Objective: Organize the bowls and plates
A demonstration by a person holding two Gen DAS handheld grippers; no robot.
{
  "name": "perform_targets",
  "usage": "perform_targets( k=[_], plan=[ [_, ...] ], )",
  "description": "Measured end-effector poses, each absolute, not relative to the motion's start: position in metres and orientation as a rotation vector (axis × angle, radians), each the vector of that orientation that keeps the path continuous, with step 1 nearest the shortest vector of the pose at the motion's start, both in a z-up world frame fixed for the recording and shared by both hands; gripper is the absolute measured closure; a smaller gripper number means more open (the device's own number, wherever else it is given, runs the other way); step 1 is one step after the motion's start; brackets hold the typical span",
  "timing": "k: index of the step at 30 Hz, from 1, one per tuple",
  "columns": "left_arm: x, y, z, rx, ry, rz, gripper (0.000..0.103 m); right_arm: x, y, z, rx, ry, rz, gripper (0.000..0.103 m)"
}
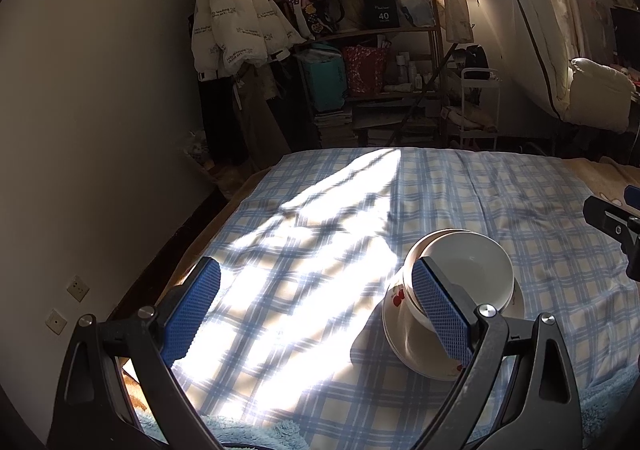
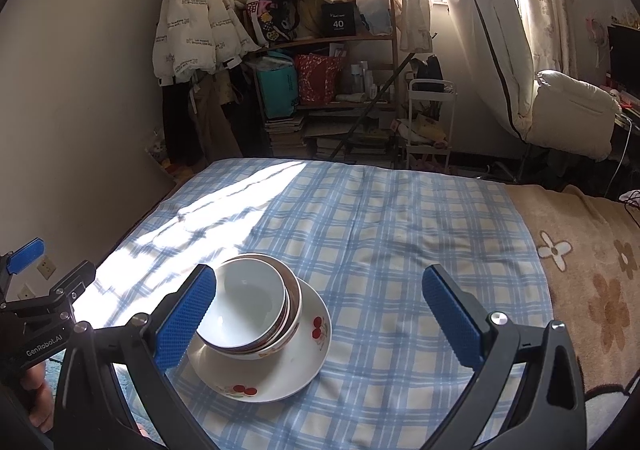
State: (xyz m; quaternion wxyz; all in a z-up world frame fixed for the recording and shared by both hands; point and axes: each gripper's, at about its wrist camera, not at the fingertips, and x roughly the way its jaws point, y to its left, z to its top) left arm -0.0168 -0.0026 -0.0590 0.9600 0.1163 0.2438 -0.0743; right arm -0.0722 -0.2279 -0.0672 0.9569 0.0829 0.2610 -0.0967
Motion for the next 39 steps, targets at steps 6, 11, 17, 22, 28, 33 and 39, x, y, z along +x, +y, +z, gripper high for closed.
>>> perform_targets(
  k=[6, 11, 17, 22, 28, 33, 39],
  plan=[
    [-0.0185, -0.0011, -0.0566, 0.231, 0.493, -0.141, 0.008, -0.0722, -0.2285, -0.0669, 0.168, 0.533, -0.196, 0.0],
    [-0.0187, -0.0009, -0.056, 0.237, 0.497, -0.147, 0.008, -0.0731, -0.2267, -0.0674, 0.167, 0.533, -0.192, 0.0],
    [-0.0199, -0.0025, -0.0558, 0.244, 0.49, -0.136, 0.008, -0.0744, -0.226, -0.0696, 0.163, 0.538, -0.192, 0.0],
    [-0.0201, -0.0051, -0.0567, 0.255, 0.501, -0.138, 0.008, -0.0745, -0.2275, -0.0694, 0.162, 0.538, -0.19, 0.0],
    [-0.0214, -0.0086, -0.0574, 0.265, 0.5, -0.136, 0.008, -0.0742, -0.2269, -0.0694, 0.162, 0.539, -0.191, 0.0],
    [-0.0217, -0.0087, -0.0573, 0.262, 0.499, -0.136, 0.008, -0.0739, -0.2269, -0.069, 0.16, 0.538, -0.19, 0.0],
    [-0.0204, -0.01, -0.0567, 0.265, 0.501, -0.139, 0.008, -0.0747, -0.2268, -0.0706, 0.159, 0.541, -0.193, 0.0]
  ],
)
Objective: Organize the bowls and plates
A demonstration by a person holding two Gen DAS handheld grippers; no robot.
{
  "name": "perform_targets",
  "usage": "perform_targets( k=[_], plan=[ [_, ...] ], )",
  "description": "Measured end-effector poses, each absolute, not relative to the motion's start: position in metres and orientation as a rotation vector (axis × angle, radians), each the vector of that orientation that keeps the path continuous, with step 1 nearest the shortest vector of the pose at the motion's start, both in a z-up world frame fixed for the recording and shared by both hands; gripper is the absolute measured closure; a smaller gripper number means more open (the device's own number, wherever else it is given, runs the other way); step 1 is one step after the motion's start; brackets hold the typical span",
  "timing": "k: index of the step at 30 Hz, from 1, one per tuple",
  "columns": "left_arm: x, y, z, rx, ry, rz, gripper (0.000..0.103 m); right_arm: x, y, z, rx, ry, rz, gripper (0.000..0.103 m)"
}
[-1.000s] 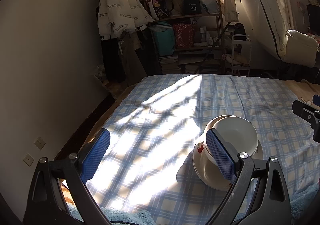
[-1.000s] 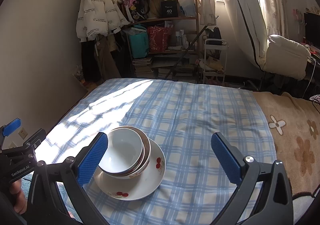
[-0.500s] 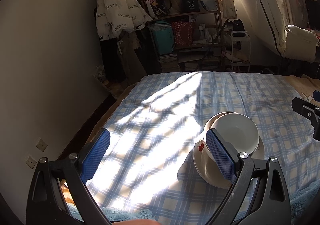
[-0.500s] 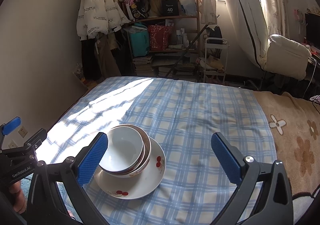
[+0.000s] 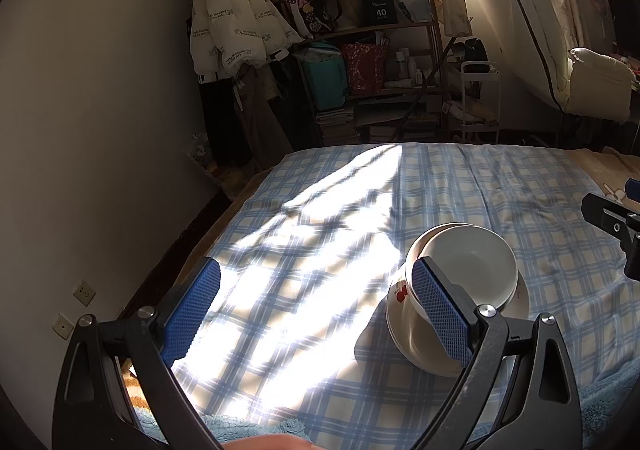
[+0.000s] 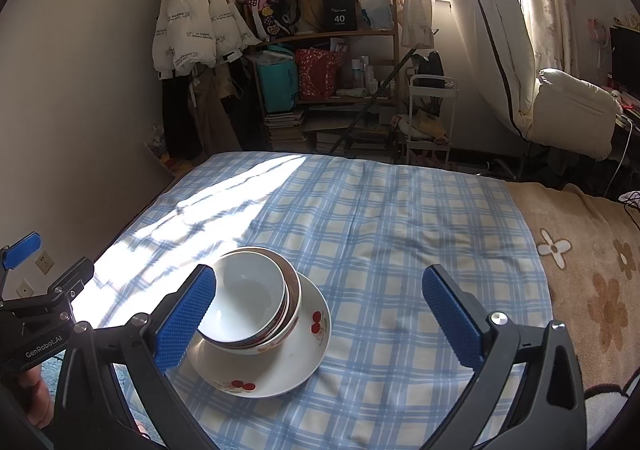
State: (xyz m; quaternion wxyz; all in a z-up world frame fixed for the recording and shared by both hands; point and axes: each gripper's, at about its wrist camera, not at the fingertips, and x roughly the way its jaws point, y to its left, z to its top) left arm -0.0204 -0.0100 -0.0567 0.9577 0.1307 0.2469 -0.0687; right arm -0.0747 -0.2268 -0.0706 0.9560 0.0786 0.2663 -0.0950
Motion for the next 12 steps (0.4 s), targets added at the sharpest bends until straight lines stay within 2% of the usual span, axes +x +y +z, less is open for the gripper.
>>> perform_targets(
  k=[12],
  plan=[
    [-0.0212, -0.0081, -0.0554, 0.256, 0.491, -0.145, 0.008, -0.0751, -0.2278, -0.0716, 0.158, 0.541, -0.192, 0.0]
  ],
)
